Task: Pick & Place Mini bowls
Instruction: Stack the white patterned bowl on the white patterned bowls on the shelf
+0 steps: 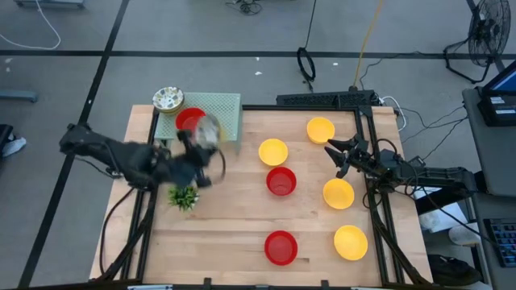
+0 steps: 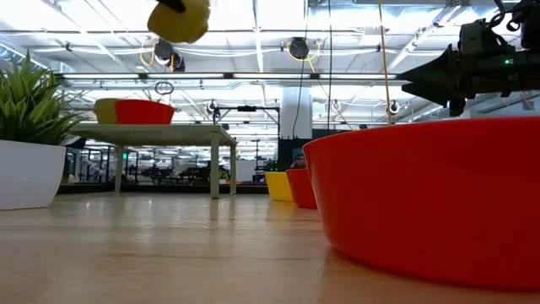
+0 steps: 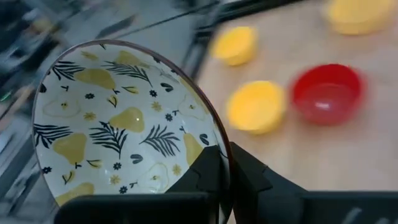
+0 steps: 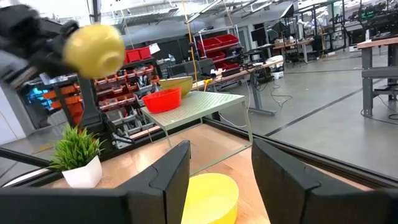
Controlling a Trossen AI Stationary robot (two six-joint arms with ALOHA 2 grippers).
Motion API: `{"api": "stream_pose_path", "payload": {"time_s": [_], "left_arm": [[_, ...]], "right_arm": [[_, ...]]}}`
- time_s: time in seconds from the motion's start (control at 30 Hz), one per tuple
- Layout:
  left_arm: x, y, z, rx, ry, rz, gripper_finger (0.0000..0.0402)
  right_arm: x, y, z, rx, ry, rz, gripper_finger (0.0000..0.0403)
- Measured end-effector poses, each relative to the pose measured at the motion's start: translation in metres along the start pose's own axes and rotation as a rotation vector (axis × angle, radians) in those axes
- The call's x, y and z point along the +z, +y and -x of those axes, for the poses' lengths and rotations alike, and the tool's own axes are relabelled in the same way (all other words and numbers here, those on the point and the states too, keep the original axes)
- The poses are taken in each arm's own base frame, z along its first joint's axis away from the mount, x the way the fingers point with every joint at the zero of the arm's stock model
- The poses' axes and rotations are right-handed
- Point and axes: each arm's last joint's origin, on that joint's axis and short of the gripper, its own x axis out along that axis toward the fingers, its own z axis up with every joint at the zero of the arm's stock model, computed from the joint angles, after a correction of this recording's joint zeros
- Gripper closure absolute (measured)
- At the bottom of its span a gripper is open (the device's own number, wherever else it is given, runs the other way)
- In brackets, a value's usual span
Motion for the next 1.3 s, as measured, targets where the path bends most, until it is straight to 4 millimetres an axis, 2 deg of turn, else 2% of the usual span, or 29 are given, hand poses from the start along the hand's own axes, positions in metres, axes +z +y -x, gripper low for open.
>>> {"api": "stream_pose_path", "payload": {"time_s": [0.2,0.43,0.7,1.0,1.3], "left_arm": [[-0.016,0.065,-0.005,0.188,0.097,0.135,0.0392],[-0.037,0.112,-0.019,0.389,0.279,0.203,0.0389],[-0.058,0.149,-0.040,0.505,0.493,0.193,0.0386],[-0.089,0.182,-0.069,0.349,0.704,0.277,0.0389],[-0.105,0.191,-0.075,0.205,0.782,0.341,0.0392]], "right_arm": [[0.000,0.000,0.000,0.000,0.000,0.000,0.0242],[0.000,0.000,0.000,0.001,0.000,0.000,0.0242],[0.000,0.000,0.000,0.000,0.000,0.000,0.0242],[0.000,0.000,0.000,0.000,0.000,0.000,0.0242],[0.000,0.000,0.000,0.000,0.000,0.000,0.0242]]}}
